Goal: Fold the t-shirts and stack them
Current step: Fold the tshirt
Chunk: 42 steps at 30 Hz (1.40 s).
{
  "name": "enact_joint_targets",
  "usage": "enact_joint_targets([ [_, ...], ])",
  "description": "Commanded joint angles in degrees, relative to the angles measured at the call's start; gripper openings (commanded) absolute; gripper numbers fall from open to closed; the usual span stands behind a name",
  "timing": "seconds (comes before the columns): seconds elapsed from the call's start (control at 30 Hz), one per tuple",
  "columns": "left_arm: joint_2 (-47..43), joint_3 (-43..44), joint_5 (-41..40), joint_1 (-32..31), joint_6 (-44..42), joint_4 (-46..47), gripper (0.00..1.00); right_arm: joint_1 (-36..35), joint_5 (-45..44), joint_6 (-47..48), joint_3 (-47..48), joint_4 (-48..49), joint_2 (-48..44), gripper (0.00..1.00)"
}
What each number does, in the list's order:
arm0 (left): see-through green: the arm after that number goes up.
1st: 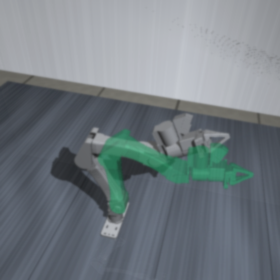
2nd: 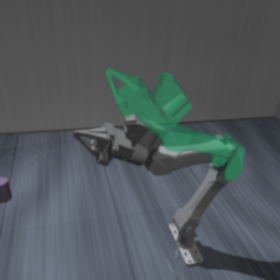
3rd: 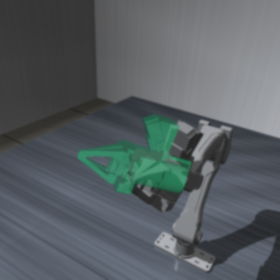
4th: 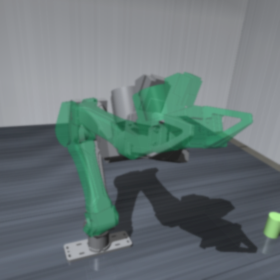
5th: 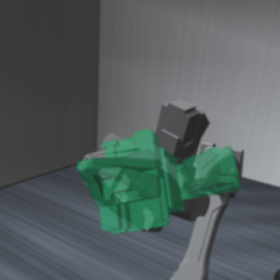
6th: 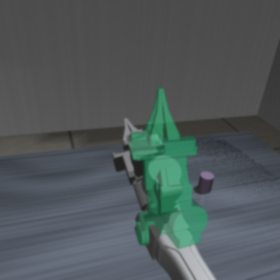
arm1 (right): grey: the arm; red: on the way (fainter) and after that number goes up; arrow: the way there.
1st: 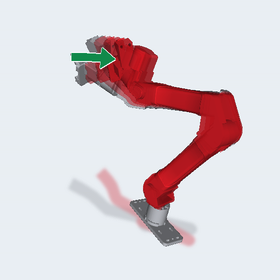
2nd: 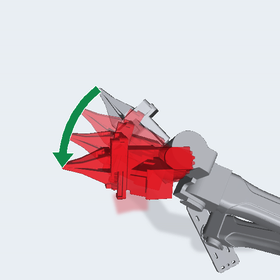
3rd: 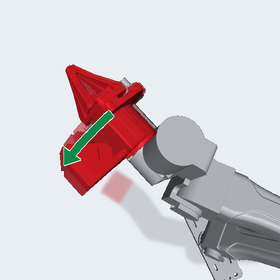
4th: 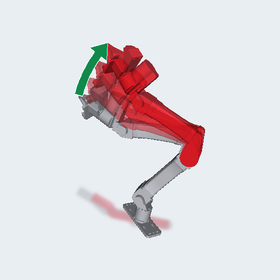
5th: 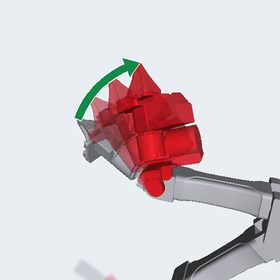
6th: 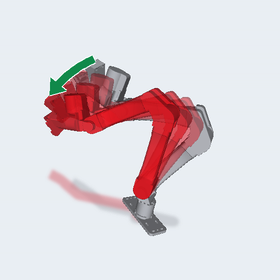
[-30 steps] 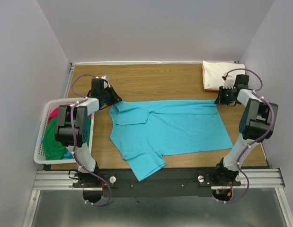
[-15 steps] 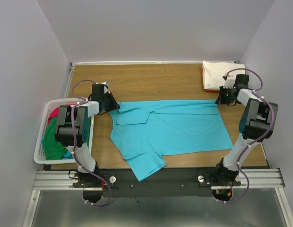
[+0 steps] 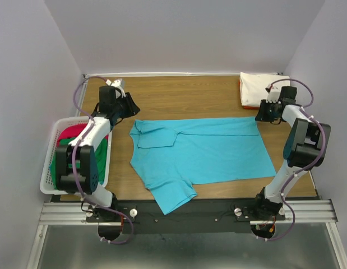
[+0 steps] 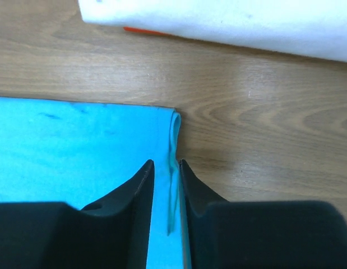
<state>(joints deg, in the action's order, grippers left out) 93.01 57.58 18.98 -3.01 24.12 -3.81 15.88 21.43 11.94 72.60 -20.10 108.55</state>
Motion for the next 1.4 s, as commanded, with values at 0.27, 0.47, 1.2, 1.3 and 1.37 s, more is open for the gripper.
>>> enact_joint_targets([
  [0.27,-11.1,3.0,6.4,-1.4,-14.0,-9.2,0.47,0.6,1.5,3.2,0.5,-0.2,-9.5,0.46],
  [0.47,-13.6,-0.7,-1.2,-11.2,-12.7,-16.4,0.43,0.4,21.5,7.8,-2.4,-7.7,-11.7,0.45],
  [1.2,6.3,10.3,-23.0,-37.6,-8.0,-24.5,0.48,0.4,23.7,9.0,-7.0,-7.7,-9.8,0.45],
  [1.3,8.1,11.7,-25.0,-37.8,-8.1,-24.2,0.48,0.4,23.6,9.1,-7.1,-7.7,-9.7,0.45],
  [1.37,9.2,12.6,-25.8,-38.0,-8.4,-24.0,0.49,0.4,23.6,9.1,-7.1,-7.7,-9.6,0.45],
])
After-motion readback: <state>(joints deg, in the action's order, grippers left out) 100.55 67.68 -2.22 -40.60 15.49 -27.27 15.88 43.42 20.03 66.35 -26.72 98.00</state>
